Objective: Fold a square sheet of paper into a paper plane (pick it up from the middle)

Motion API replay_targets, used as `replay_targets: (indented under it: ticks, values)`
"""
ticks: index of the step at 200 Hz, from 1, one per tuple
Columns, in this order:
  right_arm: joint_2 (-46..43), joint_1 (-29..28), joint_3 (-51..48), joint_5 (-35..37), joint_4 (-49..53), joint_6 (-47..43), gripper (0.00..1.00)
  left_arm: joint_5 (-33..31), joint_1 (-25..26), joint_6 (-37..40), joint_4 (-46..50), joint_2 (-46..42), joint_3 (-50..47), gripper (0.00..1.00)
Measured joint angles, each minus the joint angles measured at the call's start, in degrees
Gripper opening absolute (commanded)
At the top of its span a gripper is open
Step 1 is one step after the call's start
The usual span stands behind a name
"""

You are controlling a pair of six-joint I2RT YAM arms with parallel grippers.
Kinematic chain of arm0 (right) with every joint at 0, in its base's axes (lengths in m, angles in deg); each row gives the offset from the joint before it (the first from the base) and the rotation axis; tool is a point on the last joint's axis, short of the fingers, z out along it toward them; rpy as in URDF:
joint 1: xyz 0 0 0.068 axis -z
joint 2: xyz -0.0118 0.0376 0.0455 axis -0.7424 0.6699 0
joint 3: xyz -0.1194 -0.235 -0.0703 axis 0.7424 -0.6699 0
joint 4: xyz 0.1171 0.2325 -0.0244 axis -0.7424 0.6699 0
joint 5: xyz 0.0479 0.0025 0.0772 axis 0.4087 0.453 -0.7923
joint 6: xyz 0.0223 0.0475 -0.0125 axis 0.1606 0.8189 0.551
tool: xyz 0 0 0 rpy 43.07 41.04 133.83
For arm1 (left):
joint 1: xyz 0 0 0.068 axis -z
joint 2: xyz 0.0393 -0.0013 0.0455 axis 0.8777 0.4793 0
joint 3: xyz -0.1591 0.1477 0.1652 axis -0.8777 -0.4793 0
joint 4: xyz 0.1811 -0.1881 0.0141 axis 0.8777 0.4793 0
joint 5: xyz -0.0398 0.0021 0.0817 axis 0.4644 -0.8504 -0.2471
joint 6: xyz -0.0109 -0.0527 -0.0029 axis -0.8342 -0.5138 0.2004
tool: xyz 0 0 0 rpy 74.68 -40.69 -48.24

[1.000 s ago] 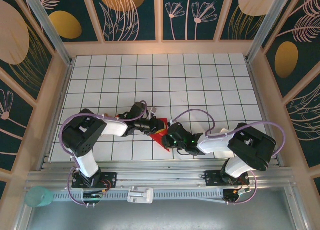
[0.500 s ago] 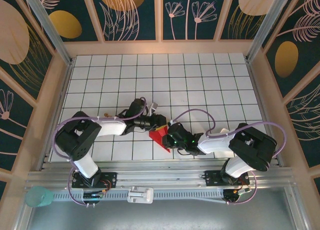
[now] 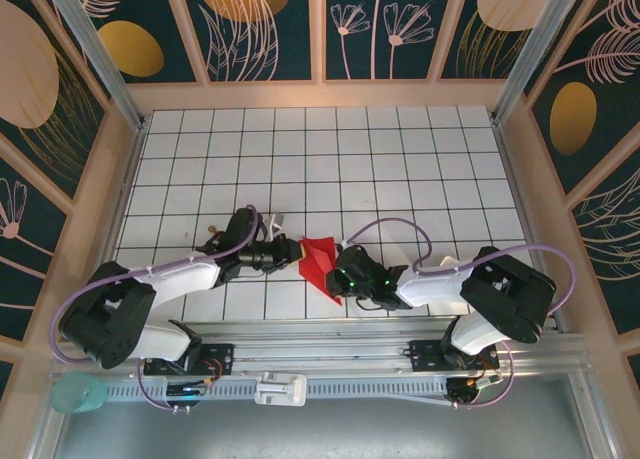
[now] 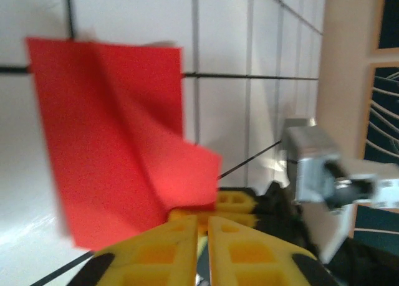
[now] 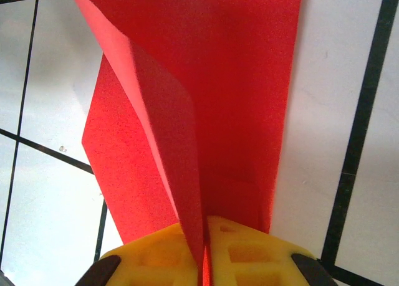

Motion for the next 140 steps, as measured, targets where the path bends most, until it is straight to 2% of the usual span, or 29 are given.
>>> replay_targets:
  ticks: [66,140]
  values:
    - [-0.04,0.00,0.61,0.02,1.33,0.66,0.11,2.71,1.79,-1.05,-4.44,9.94,0.02,0.00]
    - [-0.26,0.50,1.09,-0.72,1.84,0.63,0.15,3.08,1.84,0.68,-5.20,14.69,1.60,0.00]
